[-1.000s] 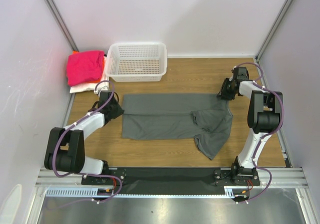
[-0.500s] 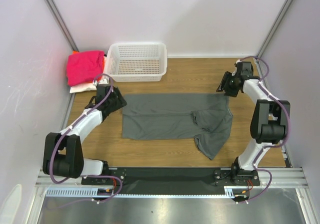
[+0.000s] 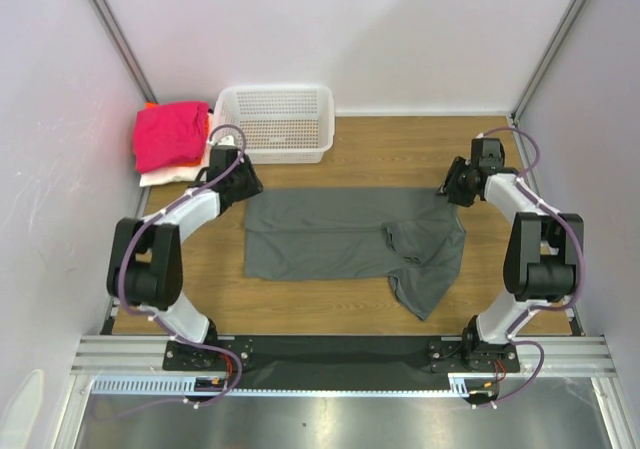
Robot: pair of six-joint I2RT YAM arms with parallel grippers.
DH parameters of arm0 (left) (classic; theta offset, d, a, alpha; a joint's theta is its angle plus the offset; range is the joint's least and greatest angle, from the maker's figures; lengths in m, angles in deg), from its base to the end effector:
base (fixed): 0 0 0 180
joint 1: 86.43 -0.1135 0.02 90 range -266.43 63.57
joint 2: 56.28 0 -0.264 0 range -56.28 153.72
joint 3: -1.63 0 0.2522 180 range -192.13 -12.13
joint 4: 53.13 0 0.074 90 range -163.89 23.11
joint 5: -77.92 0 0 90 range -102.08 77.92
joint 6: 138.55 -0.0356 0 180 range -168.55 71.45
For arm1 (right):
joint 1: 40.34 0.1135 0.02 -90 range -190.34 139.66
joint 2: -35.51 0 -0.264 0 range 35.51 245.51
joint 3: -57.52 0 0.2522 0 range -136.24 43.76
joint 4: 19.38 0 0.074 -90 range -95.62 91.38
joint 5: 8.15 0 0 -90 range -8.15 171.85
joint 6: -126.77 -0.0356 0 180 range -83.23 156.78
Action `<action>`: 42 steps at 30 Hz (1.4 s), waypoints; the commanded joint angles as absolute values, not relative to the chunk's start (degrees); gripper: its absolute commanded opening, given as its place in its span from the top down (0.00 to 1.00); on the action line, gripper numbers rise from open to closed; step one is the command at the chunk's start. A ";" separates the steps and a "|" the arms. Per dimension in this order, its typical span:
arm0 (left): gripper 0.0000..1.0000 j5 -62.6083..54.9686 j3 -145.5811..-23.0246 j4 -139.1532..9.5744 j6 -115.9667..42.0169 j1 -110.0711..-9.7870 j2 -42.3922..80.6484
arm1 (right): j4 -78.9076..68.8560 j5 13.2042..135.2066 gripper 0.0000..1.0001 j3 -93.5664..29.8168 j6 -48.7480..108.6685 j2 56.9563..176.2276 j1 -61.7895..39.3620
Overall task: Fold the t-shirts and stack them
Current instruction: Fold the tshirt
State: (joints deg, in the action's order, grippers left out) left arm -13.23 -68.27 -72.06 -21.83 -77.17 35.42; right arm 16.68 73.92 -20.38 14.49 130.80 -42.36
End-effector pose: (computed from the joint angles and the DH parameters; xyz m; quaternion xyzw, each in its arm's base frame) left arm 0.3407 -0.0548 0.2122 -0.1421 0.8978 -0.1201 0.3993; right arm 0.3500 -0.0074 0.2132 0.1782 0.9306 0.1197 0.2964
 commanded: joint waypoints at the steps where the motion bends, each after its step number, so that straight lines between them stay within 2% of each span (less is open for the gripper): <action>1: 0.58 -10.33 -71.37 -68.31 -19.91 -76.67 39.86 | 11.52 75.87 0.56 -23.46 12.78 136.30 -42.36; 7: 0.66 -10.67 -71.90 -64.96 -17.01 -76.58 45.40 | 10.81 76.22 0.59 -27.69 13.75 143.08 -42.45; 15: 0.71 -9.80 -75.32 -65.14 -13.31 -76.58 53.14 | 9.85 77.10 0.60 -28.13 13.40 147.04 -42.71; 22: 0.71 -10.94 -81.65 -69.35 -13.49 -76.58 57.01 | 10.90 77.10 0.60 -32.87 13.22 151.17 -43.42; 31: 0.69 -9.80 -83.15 -70.23 -13.39 -76.58 57.55 | 13.27 75.70 0.59 -39.12 14.71 154.78 -44.56; 35: 0.60 -8.66 -82.54 -69.88 -16.29 -76.41 52.02 | 14.68 71.14 0.49 -41.14 15.33 149.53 -44.65; 38: 0.37 -7.95 -81.22 -70.49 -18.40 -76.06 45.52 | 16.17 69.28 0.41 -41.32 15.07 143.39 -44.56; 42: 0.27 -10.32 -79.03 -74.79 -19.81 -74.83 36.82 | 18.46 68.49 0.34 -38.79 14.01 134.78 -44.21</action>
